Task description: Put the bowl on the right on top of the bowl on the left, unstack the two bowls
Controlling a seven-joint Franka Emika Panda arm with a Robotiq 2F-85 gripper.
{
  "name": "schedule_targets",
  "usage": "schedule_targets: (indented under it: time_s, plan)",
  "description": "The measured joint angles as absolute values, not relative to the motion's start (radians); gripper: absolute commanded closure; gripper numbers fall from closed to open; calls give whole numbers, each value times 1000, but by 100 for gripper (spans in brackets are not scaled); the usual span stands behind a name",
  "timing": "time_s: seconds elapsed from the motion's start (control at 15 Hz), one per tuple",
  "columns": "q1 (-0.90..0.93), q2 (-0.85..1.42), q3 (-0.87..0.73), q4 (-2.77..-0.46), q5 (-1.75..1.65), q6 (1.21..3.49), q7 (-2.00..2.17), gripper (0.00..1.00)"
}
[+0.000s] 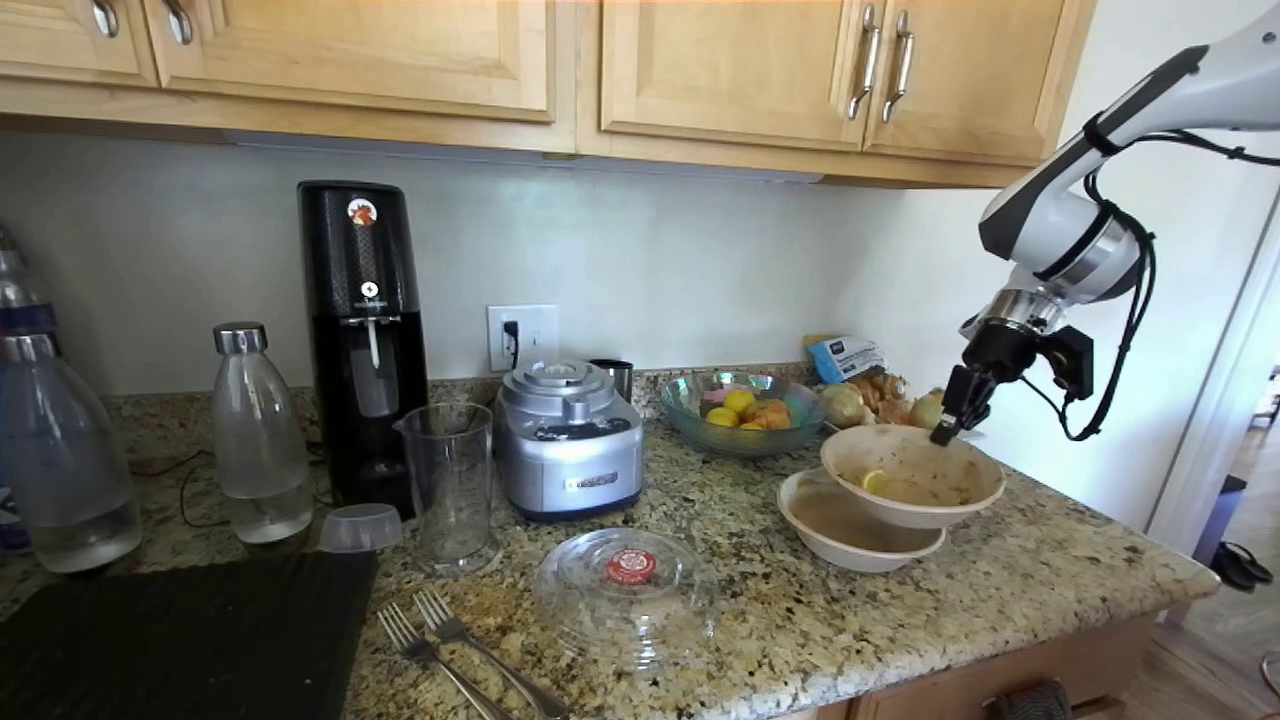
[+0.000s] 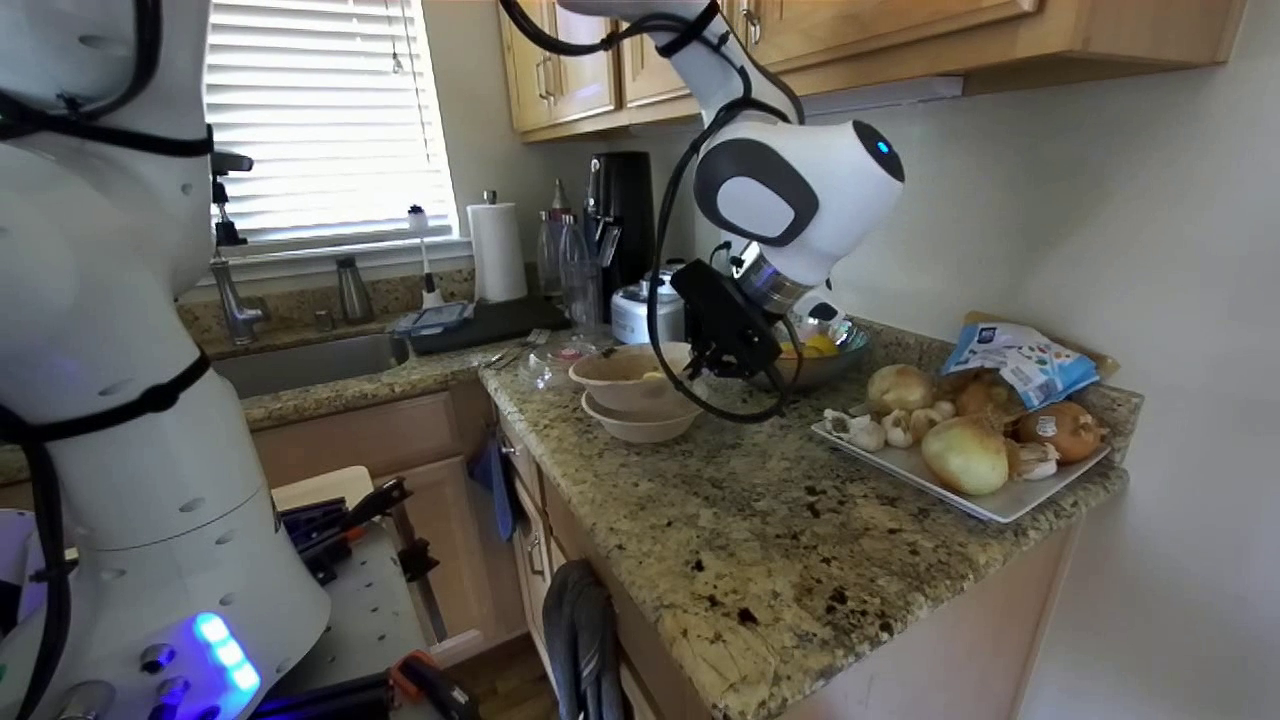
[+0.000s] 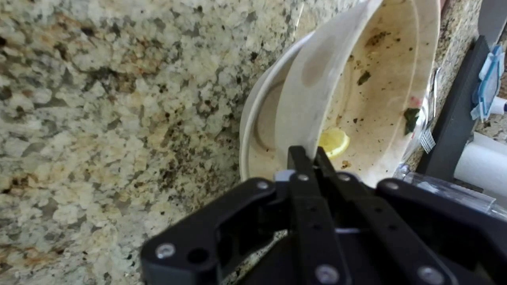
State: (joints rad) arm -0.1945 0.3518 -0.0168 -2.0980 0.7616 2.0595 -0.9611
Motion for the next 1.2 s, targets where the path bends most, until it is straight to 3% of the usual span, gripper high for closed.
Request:
schedule_targets:
  time_s: [1.2]
  plan:
    - [-117,444,56,-2088,819,2265,-948,96]
